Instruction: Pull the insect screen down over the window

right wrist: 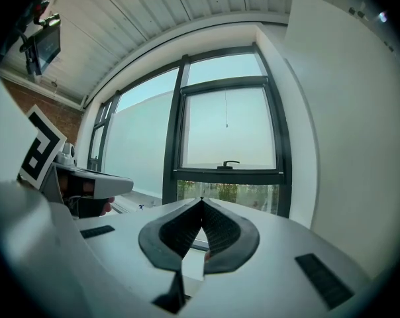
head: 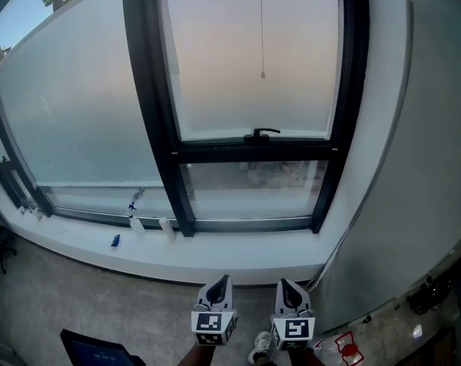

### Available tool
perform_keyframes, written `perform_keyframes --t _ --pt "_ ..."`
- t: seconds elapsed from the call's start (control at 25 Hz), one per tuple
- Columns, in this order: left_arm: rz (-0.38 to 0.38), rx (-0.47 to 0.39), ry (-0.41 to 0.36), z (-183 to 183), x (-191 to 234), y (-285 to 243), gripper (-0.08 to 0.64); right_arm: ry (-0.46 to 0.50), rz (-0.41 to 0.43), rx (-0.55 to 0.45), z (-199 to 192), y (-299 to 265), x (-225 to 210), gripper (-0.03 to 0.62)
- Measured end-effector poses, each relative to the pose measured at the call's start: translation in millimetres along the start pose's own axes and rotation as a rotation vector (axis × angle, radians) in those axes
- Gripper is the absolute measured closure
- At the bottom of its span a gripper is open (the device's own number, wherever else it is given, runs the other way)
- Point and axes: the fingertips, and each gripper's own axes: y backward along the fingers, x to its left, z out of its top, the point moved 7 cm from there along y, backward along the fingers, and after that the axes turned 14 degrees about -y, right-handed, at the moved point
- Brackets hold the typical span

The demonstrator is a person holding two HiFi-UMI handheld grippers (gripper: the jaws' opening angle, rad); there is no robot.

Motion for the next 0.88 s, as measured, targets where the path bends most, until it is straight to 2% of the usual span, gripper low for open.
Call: perform_keyframes --t 0.12,0.28,0.48,0.6,0.88 --pt "0.014 0.008 -0.013 2.8 6.6 -28.0 0.56 -0.008 0.01 0.006 -0.2 -27.5 -13.8 0.589" --pt "0.024 0.003 0.022 22.6 11.5 -71.6 0.56 -0.025 0.013 0.025 3.4 -67.3 -39.3 0.589" --pt "0.065 0.023 -0.012 23.3 24.7 -122.4 0.56 -0.008 0.028 0.024 20.9 -116.6 -61.7 0.589" --pt "0.053 0.011 -0.013 24.1 27.4 -153.3 0.56 0.003 0.039 0.023 31.7 -145.7 -75.7 0.589" --pt "0.081 0.036 -0.012 19.4 40.1 -202.7 0.56 0.004 0.054 0.042 33.6 -199.5 -105.6 0.589"
